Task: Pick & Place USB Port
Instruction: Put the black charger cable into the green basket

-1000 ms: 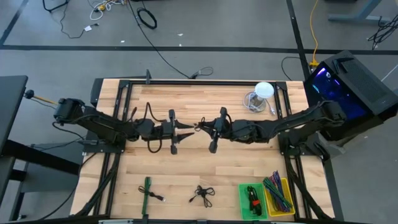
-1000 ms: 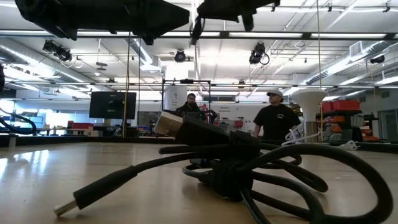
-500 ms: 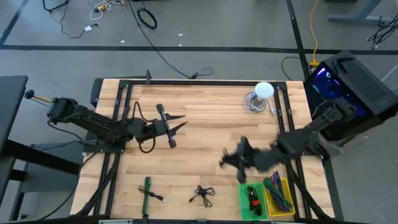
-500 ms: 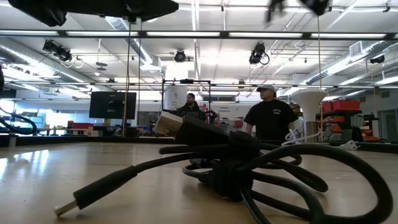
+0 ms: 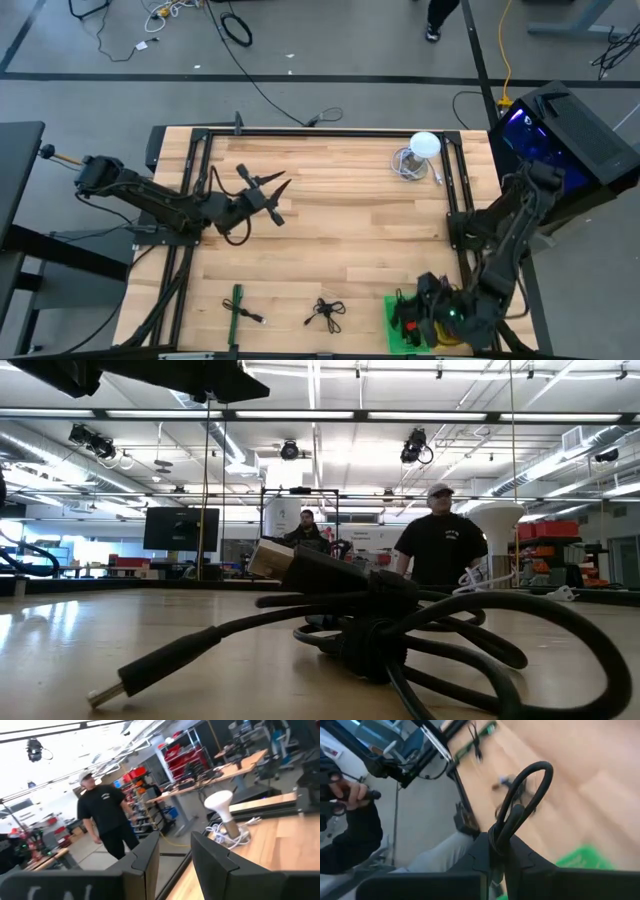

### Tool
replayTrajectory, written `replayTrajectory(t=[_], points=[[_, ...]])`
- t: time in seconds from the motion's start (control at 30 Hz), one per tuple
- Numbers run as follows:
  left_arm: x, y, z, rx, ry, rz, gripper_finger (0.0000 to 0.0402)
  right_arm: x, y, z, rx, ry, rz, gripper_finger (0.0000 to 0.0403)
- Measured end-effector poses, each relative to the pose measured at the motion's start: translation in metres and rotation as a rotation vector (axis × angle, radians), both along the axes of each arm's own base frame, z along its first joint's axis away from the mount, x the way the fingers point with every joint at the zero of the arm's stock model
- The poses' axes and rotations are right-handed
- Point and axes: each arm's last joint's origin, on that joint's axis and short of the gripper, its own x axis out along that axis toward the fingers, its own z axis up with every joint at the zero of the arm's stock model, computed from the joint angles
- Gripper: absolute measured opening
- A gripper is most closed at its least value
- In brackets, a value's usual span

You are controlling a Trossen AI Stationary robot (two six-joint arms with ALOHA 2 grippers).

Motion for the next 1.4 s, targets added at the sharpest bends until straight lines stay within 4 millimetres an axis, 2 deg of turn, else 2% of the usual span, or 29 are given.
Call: replayTrajectory(t=[0.17,0.33,0.67,0.83,1.13,1.27,1.4], points=[[0.000,0.000,0.000,-0.001,0.003,0.017,0.0117,-0.005,0.020,-0.023,0.080,0.080,-0.001,0.0020],[-0.001,0.000,0.000,-0.002,0.003,0.021,0.0117,-0.007,0.028,-0.043,0.108,0.170,-0.030,0.0020],[0.000,0.000,0.000,-0.007,-0.001,0.020,0.0117,-0.007,0.033,-0.064,0.121,0.306,-0.040,0.0020],[0.000,0.000,0.000,-0.007,0.000,0.020,0.0117,-0.008,0.031,-0.066,0.113,0.324,-0.061,0.0023],[0.000,0.000,0.000,-0.006,0.000,0.020,0.0117,-0.008,0.029,-0.067,0.096,0.346,-0.062,0.0150],[-0.001,0.000,0.000,0.001,0.007,0.022,0.0117,-0.005,0.025,-0.068,0.061,0.348,-0.070,0.0180],[-0.001,-0.001,-0.001,0.027,0.043,0.045,0.0117,0.000,0.018,-0.070,0.017,0.362,-0.093,0.0188]])
